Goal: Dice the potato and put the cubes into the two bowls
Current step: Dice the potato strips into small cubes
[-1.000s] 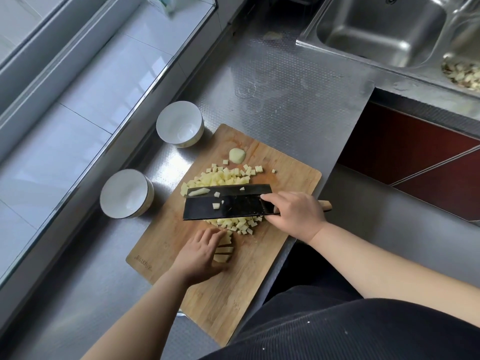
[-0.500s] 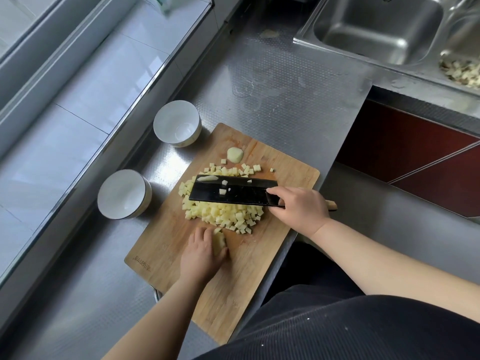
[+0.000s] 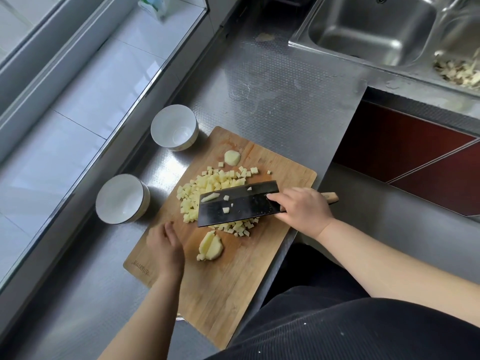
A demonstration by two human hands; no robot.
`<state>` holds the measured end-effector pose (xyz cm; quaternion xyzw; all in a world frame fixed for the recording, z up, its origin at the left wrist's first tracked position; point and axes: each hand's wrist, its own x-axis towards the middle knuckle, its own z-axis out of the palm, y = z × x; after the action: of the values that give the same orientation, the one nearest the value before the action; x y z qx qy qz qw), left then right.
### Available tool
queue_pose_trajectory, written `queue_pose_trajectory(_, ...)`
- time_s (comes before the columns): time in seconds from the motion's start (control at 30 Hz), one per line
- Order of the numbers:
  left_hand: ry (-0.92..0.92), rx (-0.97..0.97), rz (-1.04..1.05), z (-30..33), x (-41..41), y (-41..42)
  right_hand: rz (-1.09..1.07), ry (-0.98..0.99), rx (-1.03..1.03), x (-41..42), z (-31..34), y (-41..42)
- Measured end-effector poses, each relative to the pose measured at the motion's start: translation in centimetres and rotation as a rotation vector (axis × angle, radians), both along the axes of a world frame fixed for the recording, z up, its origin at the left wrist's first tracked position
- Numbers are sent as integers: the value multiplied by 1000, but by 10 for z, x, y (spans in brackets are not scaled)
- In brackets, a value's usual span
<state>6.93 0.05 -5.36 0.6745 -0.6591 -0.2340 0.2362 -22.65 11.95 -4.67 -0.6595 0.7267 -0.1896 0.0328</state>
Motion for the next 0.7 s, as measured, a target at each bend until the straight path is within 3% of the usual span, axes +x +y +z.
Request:
queue_pose_trajectory(0.07,-34,39,-116,13,-13,-17,21,6,0,1,1,0)
queue_pose_trajectory(0.2,-302,131,-559,30,-47,-37,78,23,7,3,3,2)
queue_pose_trajectory(0.33,-400,210,-674,30,-58,-49,139,30,12,0,5,7)
queue_pose_trajectory(0.5,-376,349,-623,29,-61,-51,172,6,35,0,0,12)
queue_pose_trajectory(0.7,-82,261,-171,28,-34,-50,81,-12,52,-1,-2,16)
